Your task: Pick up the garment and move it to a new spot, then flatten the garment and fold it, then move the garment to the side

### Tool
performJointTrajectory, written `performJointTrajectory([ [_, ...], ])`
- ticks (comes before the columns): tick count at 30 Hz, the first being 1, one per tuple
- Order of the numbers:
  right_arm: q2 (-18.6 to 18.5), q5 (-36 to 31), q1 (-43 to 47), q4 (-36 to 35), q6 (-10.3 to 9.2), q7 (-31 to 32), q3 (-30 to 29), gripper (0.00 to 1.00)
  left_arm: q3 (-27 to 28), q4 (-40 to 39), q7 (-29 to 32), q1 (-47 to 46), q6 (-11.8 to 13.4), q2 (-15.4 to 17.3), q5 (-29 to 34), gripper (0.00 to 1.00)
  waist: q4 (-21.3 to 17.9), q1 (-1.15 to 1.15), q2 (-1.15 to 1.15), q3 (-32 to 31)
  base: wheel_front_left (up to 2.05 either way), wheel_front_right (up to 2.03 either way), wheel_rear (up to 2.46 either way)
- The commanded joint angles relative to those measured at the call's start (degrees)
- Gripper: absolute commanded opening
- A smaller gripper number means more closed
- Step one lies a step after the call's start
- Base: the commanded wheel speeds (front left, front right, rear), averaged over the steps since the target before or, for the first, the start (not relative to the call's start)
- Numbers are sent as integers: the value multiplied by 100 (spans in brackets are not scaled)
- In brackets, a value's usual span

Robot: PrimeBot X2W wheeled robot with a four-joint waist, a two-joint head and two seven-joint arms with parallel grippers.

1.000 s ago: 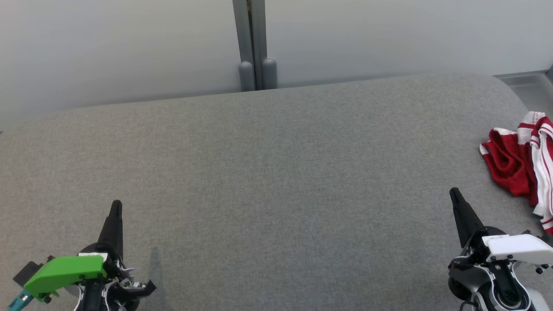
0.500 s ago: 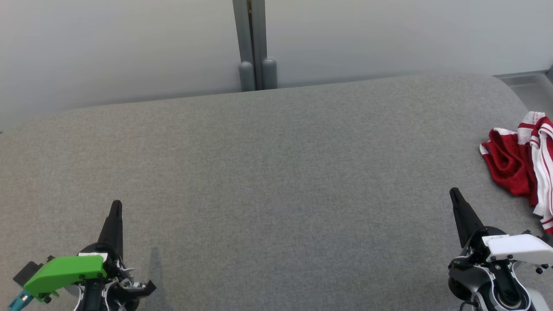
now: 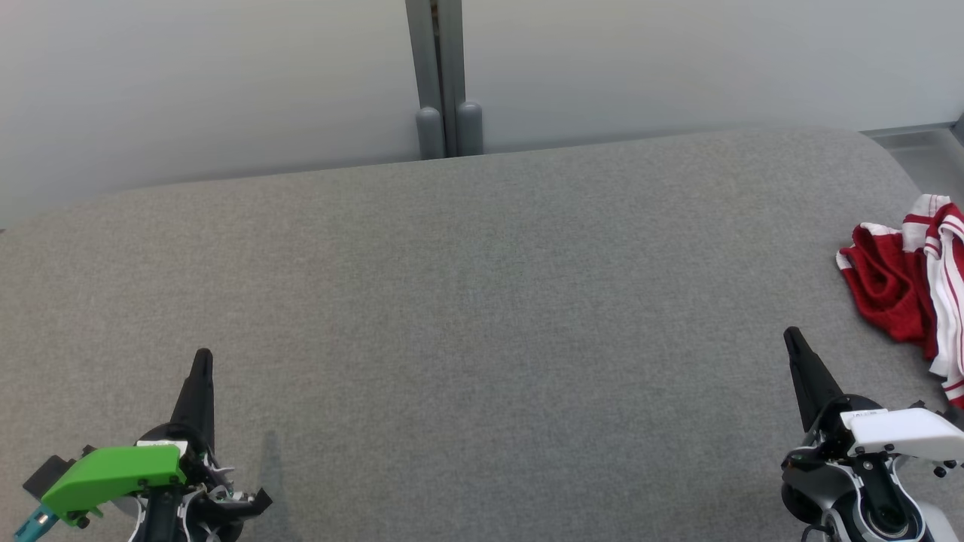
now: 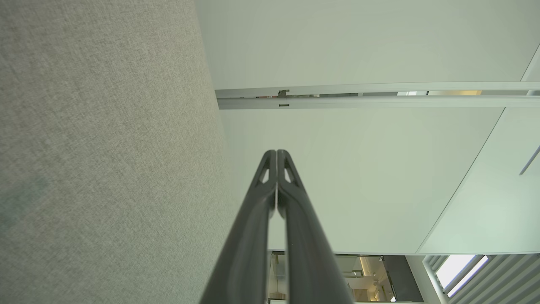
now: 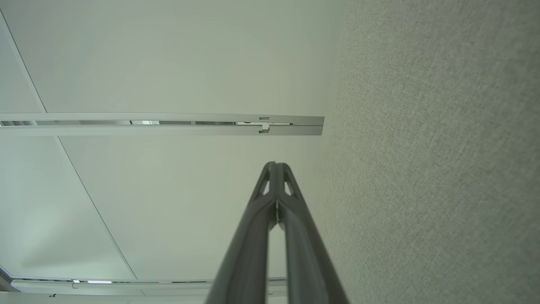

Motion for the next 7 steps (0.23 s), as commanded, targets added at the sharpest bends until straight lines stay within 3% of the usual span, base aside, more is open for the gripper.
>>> performJointTrajectory([
  [1, -30, 20, 57, -21, 0, 15, -13, 0, 12, -12, 25, -52, -21, 40, -20, 0, 0, 0, 0, 0, 0, 0, 0],
  [7, -30, 20, 58, -22, 0, 15, -12, 0, 12, -12, 25, -52, -21, 40, -20, 0, 0, 0, 0, 0, 0, 0, 0],
])
